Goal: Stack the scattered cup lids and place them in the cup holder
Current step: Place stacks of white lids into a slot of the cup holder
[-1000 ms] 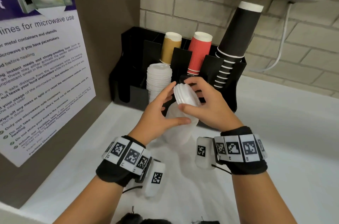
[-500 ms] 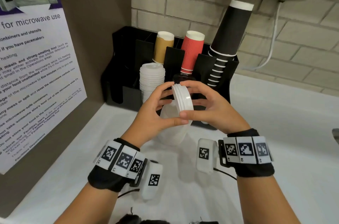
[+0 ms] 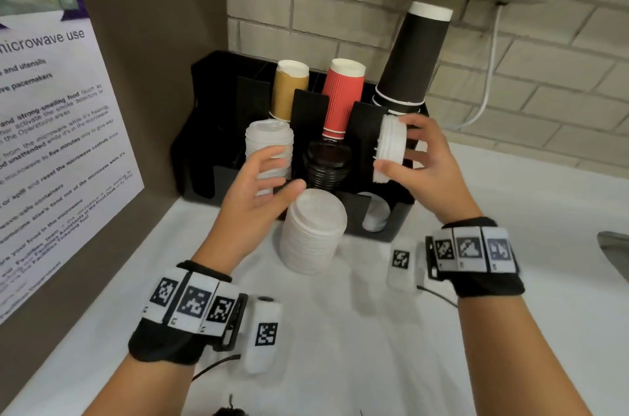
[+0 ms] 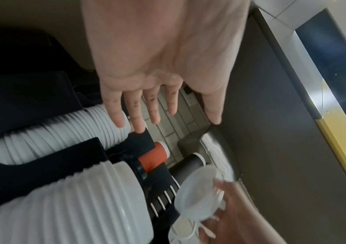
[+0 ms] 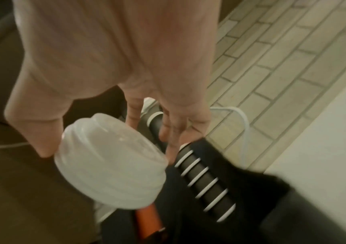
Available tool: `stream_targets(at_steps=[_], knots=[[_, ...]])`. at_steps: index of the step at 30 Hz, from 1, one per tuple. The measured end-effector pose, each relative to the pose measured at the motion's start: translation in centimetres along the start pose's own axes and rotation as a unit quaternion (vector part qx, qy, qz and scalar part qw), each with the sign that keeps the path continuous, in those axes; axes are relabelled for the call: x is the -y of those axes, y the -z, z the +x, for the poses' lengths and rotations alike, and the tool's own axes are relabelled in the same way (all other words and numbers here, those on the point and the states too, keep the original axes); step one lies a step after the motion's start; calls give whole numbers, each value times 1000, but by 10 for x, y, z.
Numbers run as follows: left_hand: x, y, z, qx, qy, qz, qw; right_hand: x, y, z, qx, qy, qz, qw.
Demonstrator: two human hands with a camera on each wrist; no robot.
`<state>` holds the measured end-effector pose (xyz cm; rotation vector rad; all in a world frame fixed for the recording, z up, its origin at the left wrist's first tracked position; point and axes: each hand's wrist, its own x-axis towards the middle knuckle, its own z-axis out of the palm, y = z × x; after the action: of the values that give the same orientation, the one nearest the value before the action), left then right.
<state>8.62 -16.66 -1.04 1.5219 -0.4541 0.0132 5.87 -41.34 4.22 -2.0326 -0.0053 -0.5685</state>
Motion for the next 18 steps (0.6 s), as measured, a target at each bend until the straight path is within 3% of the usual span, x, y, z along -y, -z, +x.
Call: stream_targets(at_steps=[7, 12, 18], knots=[[4, 12, 2, -37, -17, 15, 999, -37, 14, 32, 140, -48, -250, 957], [6, 14, 1, -40, -27, 17, 999, -45, -3, 41, 229, -63, -437, 867], [8, 18, 0, -51, -23, 27, 998, -57, -28, 37, 271, -10, -616, 740]])
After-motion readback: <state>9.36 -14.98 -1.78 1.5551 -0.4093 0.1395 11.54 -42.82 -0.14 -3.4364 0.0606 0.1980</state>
